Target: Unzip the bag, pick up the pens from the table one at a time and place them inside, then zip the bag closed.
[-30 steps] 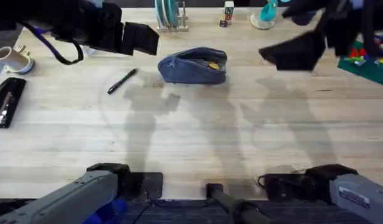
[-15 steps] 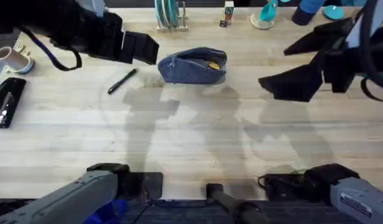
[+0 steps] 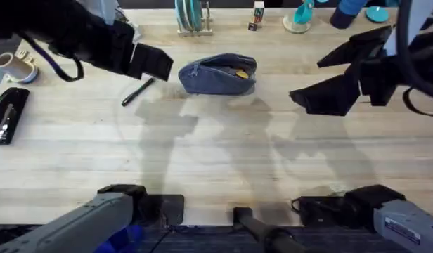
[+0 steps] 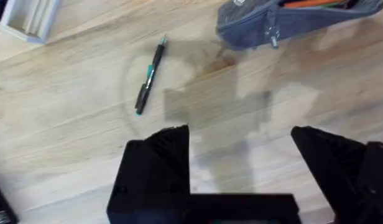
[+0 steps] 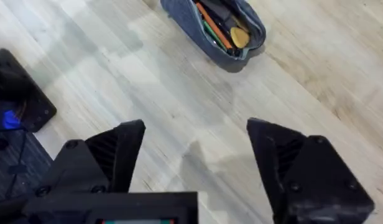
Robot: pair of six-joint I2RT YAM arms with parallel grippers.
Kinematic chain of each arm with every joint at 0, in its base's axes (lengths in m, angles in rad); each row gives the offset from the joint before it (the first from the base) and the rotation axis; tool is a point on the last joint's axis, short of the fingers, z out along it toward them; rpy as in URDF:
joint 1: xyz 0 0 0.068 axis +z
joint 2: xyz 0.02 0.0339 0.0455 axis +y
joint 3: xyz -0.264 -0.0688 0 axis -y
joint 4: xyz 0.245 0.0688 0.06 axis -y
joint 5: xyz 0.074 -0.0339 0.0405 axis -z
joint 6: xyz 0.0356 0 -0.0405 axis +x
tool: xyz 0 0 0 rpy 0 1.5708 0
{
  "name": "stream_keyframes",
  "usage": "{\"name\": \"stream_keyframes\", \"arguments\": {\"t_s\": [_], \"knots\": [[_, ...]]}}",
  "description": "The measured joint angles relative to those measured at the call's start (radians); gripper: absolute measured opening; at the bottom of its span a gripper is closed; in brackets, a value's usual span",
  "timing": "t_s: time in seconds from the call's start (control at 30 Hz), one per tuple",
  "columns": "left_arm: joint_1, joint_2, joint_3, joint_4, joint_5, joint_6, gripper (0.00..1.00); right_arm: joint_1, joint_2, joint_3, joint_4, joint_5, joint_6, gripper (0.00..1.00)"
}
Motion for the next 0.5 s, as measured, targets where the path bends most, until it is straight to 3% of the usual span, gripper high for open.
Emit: {"name": "stream_keyframes", "arguments": {"t_s": [0.27, 0.5], "knots": [[0.129, 0.000, 0.000, -0.008, -0.003, 0.182, 0.993, 0.000, 0.000, 0.000, 0.000, 0.000, 0.003, 0.997], [0.195, 0.000, 0.000, 0.018, -0.003, 0.424, 0.993, 0.000, 0.000, 0.000, 0.000, 0.000, 0.003, 0.996]]}}
